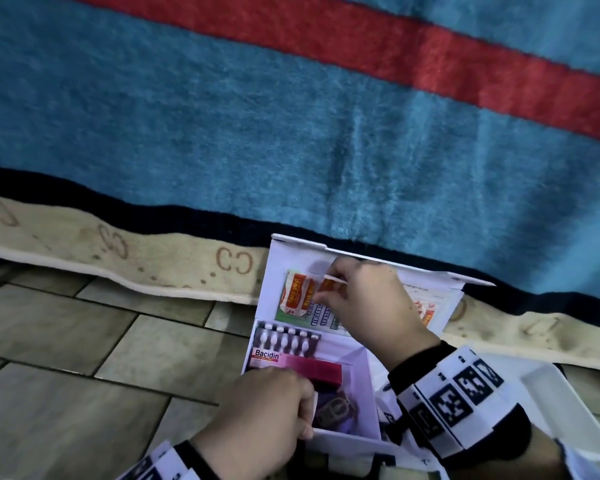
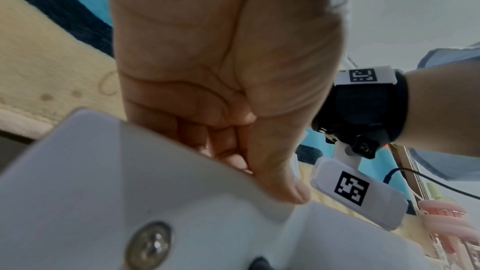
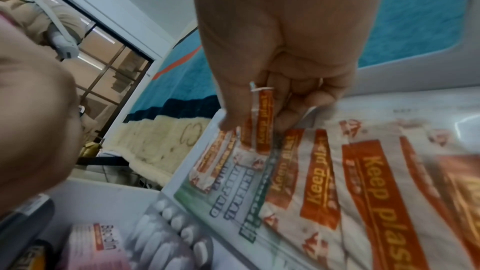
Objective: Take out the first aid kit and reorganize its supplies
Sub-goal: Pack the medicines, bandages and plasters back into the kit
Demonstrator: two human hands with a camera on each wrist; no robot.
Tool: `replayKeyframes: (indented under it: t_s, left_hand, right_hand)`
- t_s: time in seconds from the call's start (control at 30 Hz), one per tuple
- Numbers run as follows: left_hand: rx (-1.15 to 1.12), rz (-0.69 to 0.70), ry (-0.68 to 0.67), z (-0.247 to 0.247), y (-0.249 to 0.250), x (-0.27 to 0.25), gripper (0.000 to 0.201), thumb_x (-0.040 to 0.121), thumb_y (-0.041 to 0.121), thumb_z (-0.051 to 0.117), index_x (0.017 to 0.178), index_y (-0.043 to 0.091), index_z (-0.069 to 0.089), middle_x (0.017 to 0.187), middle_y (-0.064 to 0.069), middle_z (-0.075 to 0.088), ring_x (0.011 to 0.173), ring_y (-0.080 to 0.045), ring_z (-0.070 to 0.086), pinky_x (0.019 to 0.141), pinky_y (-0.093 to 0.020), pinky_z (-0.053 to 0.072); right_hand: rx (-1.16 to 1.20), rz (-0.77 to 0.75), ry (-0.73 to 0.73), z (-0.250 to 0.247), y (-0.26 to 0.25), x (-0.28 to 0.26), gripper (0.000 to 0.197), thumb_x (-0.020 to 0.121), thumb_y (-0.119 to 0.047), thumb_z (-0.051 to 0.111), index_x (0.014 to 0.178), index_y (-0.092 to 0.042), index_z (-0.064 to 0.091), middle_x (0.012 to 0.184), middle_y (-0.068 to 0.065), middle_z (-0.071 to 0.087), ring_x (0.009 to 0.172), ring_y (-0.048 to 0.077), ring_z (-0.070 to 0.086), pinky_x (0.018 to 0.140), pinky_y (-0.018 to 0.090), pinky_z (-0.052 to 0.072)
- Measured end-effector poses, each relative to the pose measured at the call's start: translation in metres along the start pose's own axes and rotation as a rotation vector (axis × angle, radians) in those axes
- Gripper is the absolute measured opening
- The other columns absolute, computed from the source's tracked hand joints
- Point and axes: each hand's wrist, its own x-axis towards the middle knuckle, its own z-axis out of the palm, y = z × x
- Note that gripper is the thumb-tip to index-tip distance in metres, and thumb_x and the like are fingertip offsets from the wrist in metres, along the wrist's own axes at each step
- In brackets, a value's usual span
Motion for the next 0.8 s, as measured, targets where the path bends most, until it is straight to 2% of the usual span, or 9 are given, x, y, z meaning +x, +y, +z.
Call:
replayKeyframes:
  t_s: [0.07,0.13,0.23,0.3,0.37,0.43,0.5,0.7,0.8]
  left_hand:
    - [0.007,0.003,0.0,0.001,0.0,0.0,0.017,0.076,0.031,0.068,0.092,0.026,0.064,0.096,0.01,0.069,0.09,-0.003,0.059,0.073,-0.019,0.041]
    - [0.017,0.011,-0.004,0.002,-0.001,0.001,0.018,0.076,0.03,0.068,0.093,0.025,0.064,0.1,0.01,0.068,0.093,-0.003,0.059,0.072,-0.018,0.039]
    - [0.029,0.017,-0.003,0.002,-0.001,0.002,0.02,0.076,0.029,0.068,0.095,0.025,0.064,0.103,0.009,0.067,0.096,-0.005,0.058,0.074,-0.019,0.039]
    - [0.033,0.017,0.001,0.003,-0.001,0.001,0.02,0.076,0.03,0.067,0.095,0.026,0.063,0.102,0.01,0.067,0.096,-0.005,0.058,0.075,-0.02,0.041]
    - [0.04,0.02,0.015,0.003,-0.002,0.001,0.02,0.076,0.031,0.067,0.095,0.027,0.062,0.101,0.01,0.067,0.096,-0.006,0.058,0.074,-0.019,0.041]
    - [0.043,0.024,0.026,0.003,-0.002,0.0,0.021,0.077,0.031,0.067,0.096,0.027,0.062,0.102,0.011,0.067,0.096,-0.006,0.058,0.074,-0.019,0.04]
    - [0.047,0.022,0.022,0.003,-0.002,0.0,0.021,0.077,0.032,0.067,0.096,0.028,0.062,0.103,0.011,0.066,0.096,-0.005,0.058,0.077,-0.02,0.042]
    - [0.039,0.002,0.007,0.005,-0.002,0.002,0.018,0.076,0.03,0.067,0.093,0.029,0.063,0.101,0.011,0.066,0.095,-0.005,0.058,0.079,-0.022,0.044]
    - [0.037,0.006,0.005,0.005,-0.002,0.002,0.018,0.076,0.031,0.067,0.093,0.029,0.063,0.101,0.011,0.066,0.096,-0.006,0.058,0.081,-0.023,0.046]
  right_hand:
    - [-0.094,0.005,0.022,0.003,-0.002,0.004,0.011,0.087,-0.032,0.061,0.091,-0.023,0.06,0.087,0.0,0.07,0.09,0.022,0.062,0.082,0.031,0.034]
    - [-0.199,-0.004,0.026,0.007,-0.004,0.008,0.01,0.089,-0.023,0.056,0.098,-0.02,0.059,0.093,0.003,0.068,0.097,0.024,0.059,0.082,0.032,0.029]
    - [-0.327,-0.034,-0.003,0.008,-0.008,0.007,0.02,0.087,-0.012,0.051,0.105,-0.018,0.058,0.096,0.005,0.064,0.099,0.025,0.056,0.079,0.033,0.025]
    - [-0.333,-0.033,0.013,0.006,-0.012,0.004,0.016,0.088,-0.015,0.053,0.101,-0.02,0.059,0.095,0.003,0.063,0.097,0.024,0.056,0.076,0.033,0.023]
    - [-0.31,-0.028,0.053,0.004,-0.013,0.003,0.009,0.085,-0.019,0.06,0.093,-0.021,0.063,0.093,0.002,0.063,0.097,0.023,0.056,0.077,0.033,0.027]
    - [-0.307,-0.029,0.086,0.006,-0.012,0.004,0.006,0.079,-0.016,0.066,0.083,-0.019,0.067,0.088,0.003,0.064,0.097,0.025,0.055,0.078,0.032,0.031]
    - [-0.314,-0.027,0.085,0.007,-0.01,0.006,0.008,0.075,-0.011,0.066,0.078,-0.018,0.067,0.083,0.003,0.065,0.098,0.025,0.054,0.077,0.033,0.026]
    - [-0.353,-0.042,0.073,0.011,-0.008,0.003,0.019,0.082,-0.01,0.058,0.094,-0.022,0.065,0.086,0.001,0.066,0.104,0.023,0.053,0.081,0.034,0.021]
    - [-0.318,-0.012,0.113,0.01,-0.008,0.004,0.016,0.077,-0.019,0.066,0.092,-0.025,0.061,0.084,-0.003,0.066,0.101,0.018,0.053,0.071,0.034,0.013]
